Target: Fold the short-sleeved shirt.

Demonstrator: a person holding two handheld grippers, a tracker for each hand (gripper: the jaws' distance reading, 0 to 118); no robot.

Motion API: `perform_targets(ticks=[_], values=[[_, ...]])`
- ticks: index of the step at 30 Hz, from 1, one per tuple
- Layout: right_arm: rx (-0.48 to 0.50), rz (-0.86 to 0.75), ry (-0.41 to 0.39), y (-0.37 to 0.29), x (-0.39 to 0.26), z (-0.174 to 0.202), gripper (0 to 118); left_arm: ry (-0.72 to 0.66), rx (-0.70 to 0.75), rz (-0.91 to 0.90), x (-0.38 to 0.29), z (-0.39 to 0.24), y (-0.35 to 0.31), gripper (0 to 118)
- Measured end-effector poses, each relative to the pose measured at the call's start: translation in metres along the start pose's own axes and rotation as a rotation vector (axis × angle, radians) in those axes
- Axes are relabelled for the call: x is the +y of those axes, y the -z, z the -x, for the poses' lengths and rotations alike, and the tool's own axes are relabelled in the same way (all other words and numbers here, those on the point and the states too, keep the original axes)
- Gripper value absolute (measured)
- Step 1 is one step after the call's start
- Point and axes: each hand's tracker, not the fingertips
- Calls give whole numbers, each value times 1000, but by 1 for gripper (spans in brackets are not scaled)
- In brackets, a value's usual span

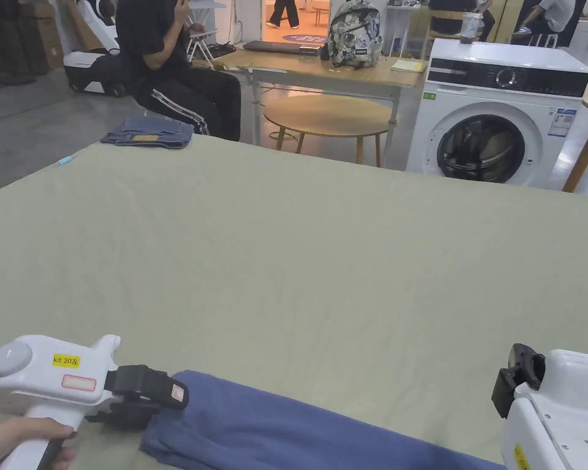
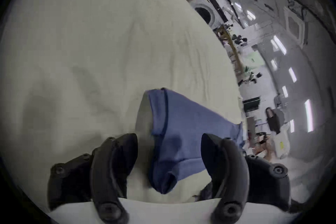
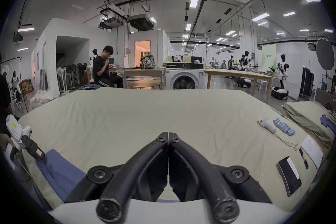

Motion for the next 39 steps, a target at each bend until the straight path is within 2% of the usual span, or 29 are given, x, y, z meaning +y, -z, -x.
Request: perform_targets(ticks=[3, 5, 6, 10, 11, 14, 16, 18, 19, 20, 22, 23, 26, 34, 37, 39], values=[[3, 7, 1, 2, -2, 0, 0, -125, -155, 39, -1, 10, 6, 73], [5, 12, 7, 4, -3, 0, 0, -147, -218, 66, -4, 16, 19, 72], [5, 16, 9, 6, -6, -1, 0, -144, -233, 69, -9, 11, 27, 67], [11, 33, 27, 6, -8, -1, 0, -114, -143, 48, -7, 15, 30, 10], [10, 36, 27, 7, -8, -2, 0, -111, -118, 40, 2, 39, 41, 7], [7, 43, 24, 8, -10, -4, 0, -124, -148, 9, 6, 41, 24, 5], [4, 45, 22, 8, -10, -6, 0, -87, -121, -3, -14, -14, 27, 4], [2, 47, 22, 7, -9, -6, 0, -25, -69, -7, -9, -29, 15, 4], [1, 49, 22, 7, -9, -6, 0, -11, -67, -10, 2, -1, 25, 4], [2, 51, 22, 7, -9, -7, 0, 3, -70, -18, 5, -5, 21, 4], [3, 53, 20, 7, -9, -7, 0, 38, -65, -36, 16, -16, 8, 4], [2, 54, 19, 7, -9, -7, 0, 42, -57, -42, -6, -36, 5, 4], [4, 55, 16, 7, -9, -8, 0, 138, 22, -70, -3, -56, -14, 4], [18, 50, -5, 9, -9, -5, 0, 136, 156, -121, 9, -65, -64, 4], [21, 46, 0, 10, -10, -4, 0, 120, 130, -120, 2, -72, -64, 4], [28, 37, 15, 8, -9, -4, 0, 103, 51, -121, -5, -82, -56, 4]])
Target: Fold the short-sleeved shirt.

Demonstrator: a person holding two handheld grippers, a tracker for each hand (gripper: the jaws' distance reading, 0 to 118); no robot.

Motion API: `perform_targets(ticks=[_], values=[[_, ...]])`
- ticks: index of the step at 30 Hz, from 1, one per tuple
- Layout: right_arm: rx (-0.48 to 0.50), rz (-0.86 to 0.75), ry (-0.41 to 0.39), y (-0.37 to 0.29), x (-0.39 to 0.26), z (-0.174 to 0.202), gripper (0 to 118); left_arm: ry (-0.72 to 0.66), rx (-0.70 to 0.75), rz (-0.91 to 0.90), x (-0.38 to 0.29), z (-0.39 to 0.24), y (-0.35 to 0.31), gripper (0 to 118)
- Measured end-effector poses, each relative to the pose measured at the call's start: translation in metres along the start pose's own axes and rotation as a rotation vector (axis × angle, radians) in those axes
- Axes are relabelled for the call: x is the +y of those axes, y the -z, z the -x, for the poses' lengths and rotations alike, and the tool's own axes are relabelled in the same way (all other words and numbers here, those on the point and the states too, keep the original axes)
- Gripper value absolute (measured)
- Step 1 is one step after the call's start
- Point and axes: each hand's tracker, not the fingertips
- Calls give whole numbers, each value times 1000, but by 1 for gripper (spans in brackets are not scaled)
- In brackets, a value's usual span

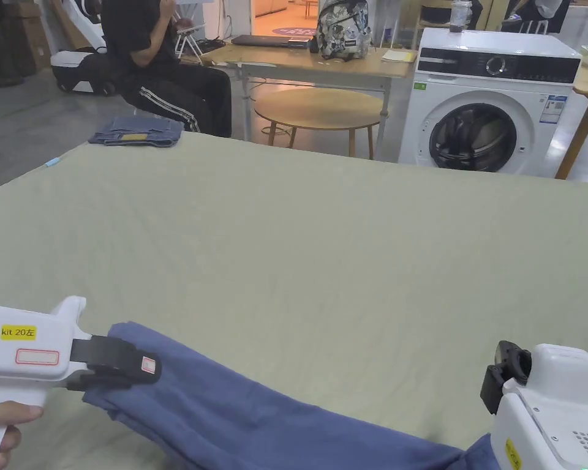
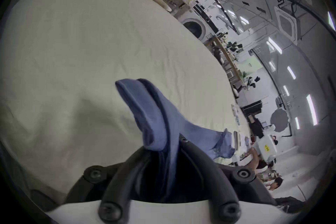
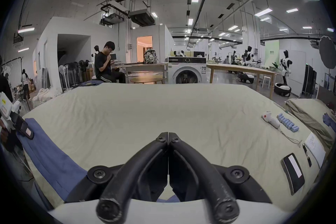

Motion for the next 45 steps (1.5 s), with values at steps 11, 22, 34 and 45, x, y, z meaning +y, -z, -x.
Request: perform_targets(ticks=[11, 22, 34, 45], values=[[-6, -22, 4, -10, 7, -8, 0, 16, -201, 88, -24, -80, 75, 4], [-55, 6, 34, -10, -4, -33, 0, 54, 82, 292, -55, -99, 205, 4], [-75, 23, 43, -16, -4, -41, 0, 94, 69, 295, -65, -116, 200, 46], [-63, 33, 62, -18, -6, -41, 0, 120, -95, 212, -45, -117, 155, 13]])
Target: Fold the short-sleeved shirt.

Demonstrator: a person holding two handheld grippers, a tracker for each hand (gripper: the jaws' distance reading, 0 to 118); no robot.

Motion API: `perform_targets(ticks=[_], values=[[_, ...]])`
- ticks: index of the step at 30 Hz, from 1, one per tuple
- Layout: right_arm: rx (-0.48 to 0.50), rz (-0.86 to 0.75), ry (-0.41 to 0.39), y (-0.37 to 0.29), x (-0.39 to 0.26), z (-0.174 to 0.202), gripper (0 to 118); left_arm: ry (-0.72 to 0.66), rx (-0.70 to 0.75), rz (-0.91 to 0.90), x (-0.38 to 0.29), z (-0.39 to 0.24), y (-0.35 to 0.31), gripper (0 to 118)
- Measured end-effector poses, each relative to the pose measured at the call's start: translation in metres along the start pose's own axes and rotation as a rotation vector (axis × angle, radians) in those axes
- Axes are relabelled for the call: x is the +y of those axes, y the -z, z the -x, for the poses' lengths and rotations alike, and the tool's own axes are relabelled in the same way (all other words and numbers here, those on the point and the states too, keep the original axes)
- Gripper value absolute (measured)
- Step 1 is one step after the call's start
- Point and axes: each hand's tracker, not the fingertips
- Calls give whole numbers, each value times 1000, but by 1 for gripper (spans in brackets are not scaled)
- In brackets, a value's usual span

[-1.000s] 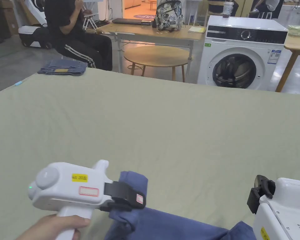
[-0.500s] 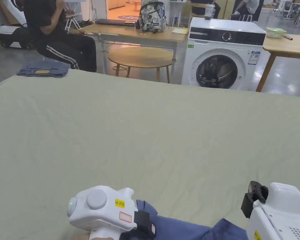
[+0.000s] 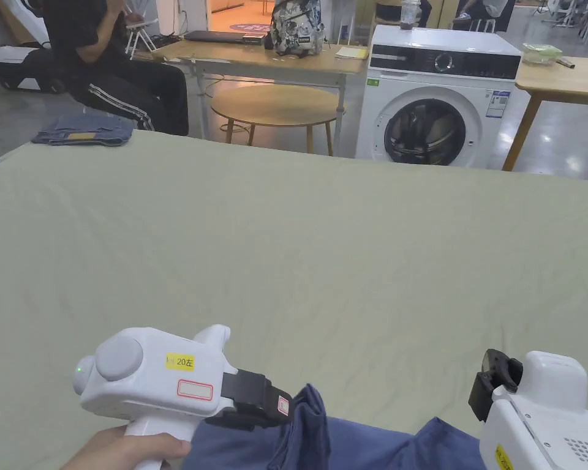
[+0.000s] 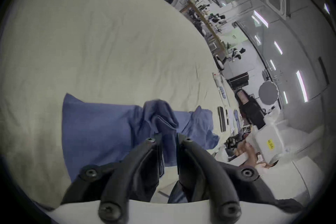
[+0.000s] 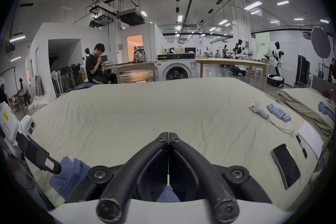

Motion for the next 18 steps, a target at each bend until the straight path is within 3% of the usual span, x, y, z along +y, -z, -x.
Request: perform_targets(ticks=[3, 7, 12, 18], values=[[0, 5, 2, 0, -1, 0, 0, -2, 77, 2, -1, 4, 13, 5], [-1, 11, 4, 1, -2, -1, 0, -12, 129, 93, -8, 11, 49, 4], [-6, 20, 3, 1, -4, -3, 0, -58, -28, 170, -27, 8, 84, 3], [-13, 29, 2, 1, -8, -8, 0, -42, -31, 204, -46, 3, 117, 3]])
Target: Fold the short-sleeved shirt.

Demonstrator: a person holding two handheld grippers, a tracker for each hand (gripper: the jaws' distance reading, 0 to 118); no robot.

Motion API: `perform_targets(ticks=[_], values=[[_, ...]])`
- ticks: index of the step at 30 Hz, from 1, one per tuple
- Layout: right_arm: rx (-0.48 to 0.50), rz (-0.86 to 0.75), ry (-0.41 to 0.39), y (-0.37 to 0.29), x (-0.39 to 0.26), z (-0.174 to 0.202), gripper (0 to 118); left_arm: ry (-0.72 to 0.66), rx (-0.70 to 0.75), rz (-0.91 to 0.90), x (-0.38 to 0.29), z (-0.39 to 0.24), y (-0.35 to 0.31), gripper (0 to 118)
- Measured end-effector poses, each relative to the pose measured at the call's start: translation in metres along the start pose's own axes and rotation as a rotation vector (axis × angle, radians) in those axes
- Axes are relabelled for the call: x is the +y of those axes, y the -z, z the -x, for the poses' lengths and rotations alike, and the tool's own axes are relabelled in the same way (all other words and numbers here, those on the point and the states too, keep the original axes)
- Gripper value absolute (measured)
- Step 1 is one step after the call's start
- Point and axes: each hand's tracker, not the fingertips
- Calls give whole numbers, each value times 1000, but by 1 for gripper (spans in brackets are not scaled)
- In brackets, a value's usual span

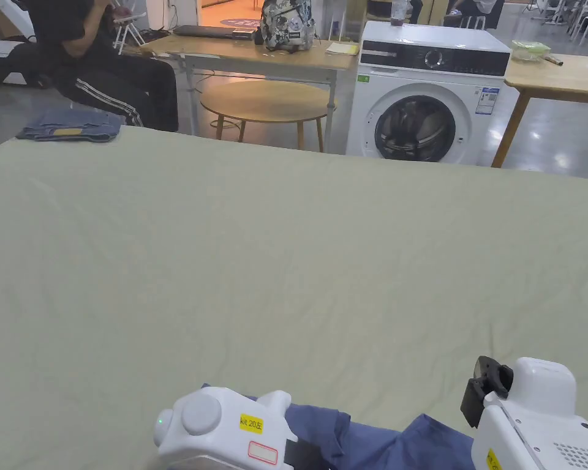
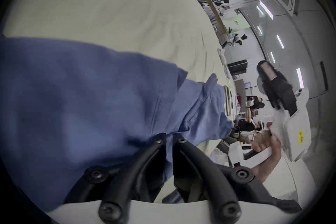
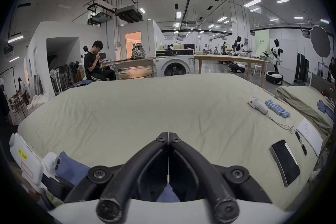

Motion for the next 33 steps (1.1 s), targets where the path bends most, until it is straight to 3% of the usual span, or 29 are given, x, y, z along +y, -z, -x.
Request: perform_targets(ticks=[8, 14, 20, 21, 24, 27, 30, 33], values=[[-9, -2, -6, -4, 1, -5, 0, 25, 40, 1, -2, -6, 0, 0], [-6, -12, -5, -6, 6, -6, 0, 37, -22, -137, 11, -12, -65, 0], [10, -29, -18, -5, 12, 3, 0, 13, 52, -247, 22, 20, -140, 0], [12, -32, -20, -4, 12, 4, 0, 2, 59, -257, 22, 28, -148, 5], [21, -41, -20, -4, 14, 9, 0, -15, 95, -277, 20, 50, -164, 50], [30, -46, -20, -3, 15, 13, 0, -74, 126, -251, 17, 74, -165, 64], [37, -52, -22, -3, 15, 18, 0, -119, 103, -243, 16, 103, -158, 65], [42, -51, -26, -3, 16, 19, 0, -169, -21, -188, 9, 128, -141, 65]])
